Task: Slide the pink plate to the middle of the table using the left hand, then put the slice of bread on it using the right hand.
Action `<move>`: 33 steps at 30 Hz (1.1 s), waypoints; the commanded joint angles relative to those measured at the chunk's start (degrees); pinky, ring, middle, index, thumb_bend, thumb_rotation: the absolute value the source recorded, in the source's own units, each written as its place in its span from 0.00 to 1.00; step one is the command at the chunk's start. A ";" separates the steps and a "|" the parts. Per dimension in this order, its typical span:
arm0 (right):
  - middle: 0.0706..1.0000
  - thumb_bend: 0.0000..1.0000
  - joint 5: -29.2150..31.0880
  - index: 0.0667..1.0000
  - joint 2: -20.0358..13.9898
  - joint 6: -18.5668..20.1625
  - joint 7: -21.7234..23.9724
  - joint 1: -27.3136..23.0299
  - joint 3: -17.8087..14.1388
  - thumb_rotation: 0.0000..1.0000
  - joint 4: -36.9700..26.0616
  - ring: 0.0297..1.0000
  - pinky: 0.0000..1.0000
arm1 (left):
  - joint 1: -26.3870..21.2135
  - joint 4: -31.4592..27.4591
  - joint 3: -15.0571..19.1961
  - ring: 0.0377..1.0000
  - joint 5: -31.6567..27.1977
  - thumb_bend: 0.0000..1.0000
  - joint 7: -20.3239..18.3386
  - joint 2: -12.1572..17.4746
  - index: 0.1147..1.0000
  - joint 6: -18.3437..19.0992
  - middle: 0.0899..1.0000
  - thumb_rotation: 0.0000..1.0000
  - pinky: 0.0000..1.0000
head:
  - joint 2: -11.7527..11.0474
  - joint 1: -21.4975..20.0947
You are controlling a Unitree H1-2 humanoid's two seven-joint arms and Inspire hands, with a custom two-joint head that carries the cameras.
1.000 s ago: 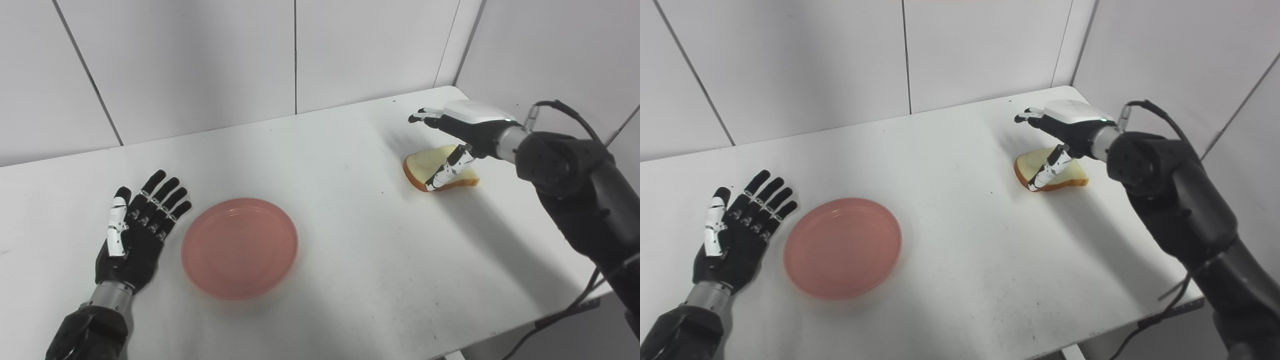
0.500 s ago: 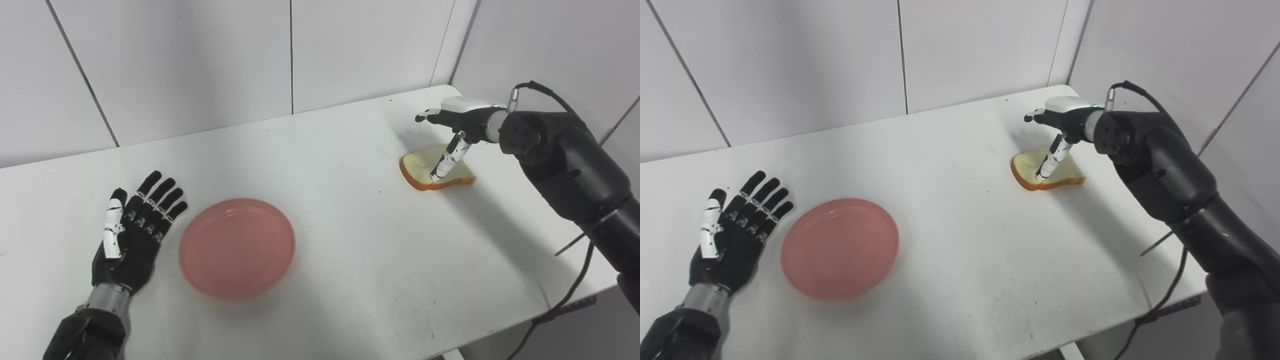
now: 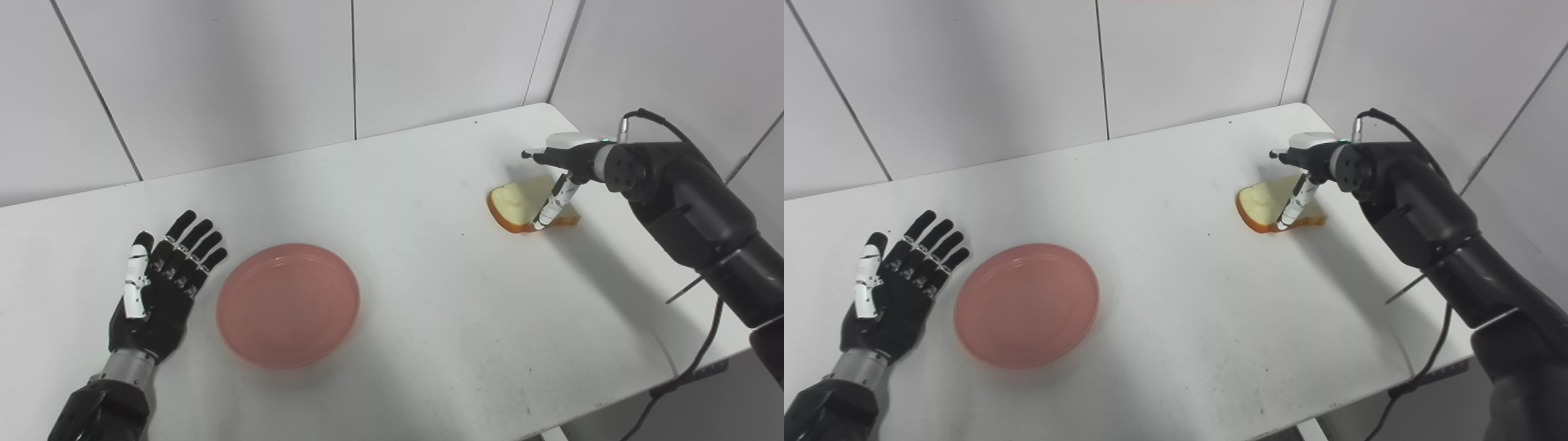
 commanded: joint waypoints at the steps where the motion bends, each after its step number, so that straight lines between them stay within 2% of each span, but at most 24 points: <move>1: 1.00 1.00 -1.49 1.00 -0.36 0.15 -1.80 -2.64 -1.23 0.29 0.51 0.97 0.82 | 2.18 1.97 -0.13 0.86 0.89 0.41 0.67 1.03 0.83 1.54 0.85 1.00 0.85 | 0.05 0.06; 9: 1.00 1.00 -2.79 1.00 1.17 -0.04 -4.13 -2.92 0.27 0.30 2.60 1.00 0.90 | 2.72 1.28 -0.20 0.86 1.12 0.42 0.76 1.15 0.83 1.45 0.85 1.00 0.85 | 0.29 0.35; 14: 1.00 1.00 -2.34 1.00 1.25 -2.88 -9.23 -2.25 1.03 0.34 3.27 1.00 0.93 | 2.94 0.84 -0.21 0.86 1.23 0.43 1.29 1.10 0.82 1.78 0.84 1.00 0.85 | 0.49 0.66; 16: 1.00 1.00 -2.76 1.00 0.84 -4.11 -10.13 -2.39 2.07 0.37 3.44 1.00 0.99 | 2.98 0.75 -0.19 0.85 1.09 0.42 1.24 1.09 0.82 1.90 0.84 1.00 0.85 | 0.57 0.76; 21: 1.00 1.00 -3.95 1.00 -0.22 -7.10 -11.30 -3.16 4.27 0.38 3.86 1.00 1.00 | 3.13 0.55 -0.51 0.86 1.47 0.42 1.26 1.15 0.83 1.75 0.84 1.00 0.85 | 0.66 1.10; 29: 1.00 1.00 -8.01 1.00 -2.46 -9.71 -8.04 -5.19 7.12 0.35 -0.19 1.00 1.00 | 3.43 -0.15 -0.71 0.85 1.59 0.41 1.86 0.80 0.83 1.98 0.85 1.00 0.84 | 0.83 1.60; 33: 1.00 1.00 -7.75 1.00 -2.04 -10.53 -6.11 -7.13 8.00 0.34 1.23 1.00 1.00 | 3.72 -0.90 -0.81 0.85 1.55 0.41 2.43 0.60 0.83 2.43 0.85 1.00 0.84 | 0.93 1.87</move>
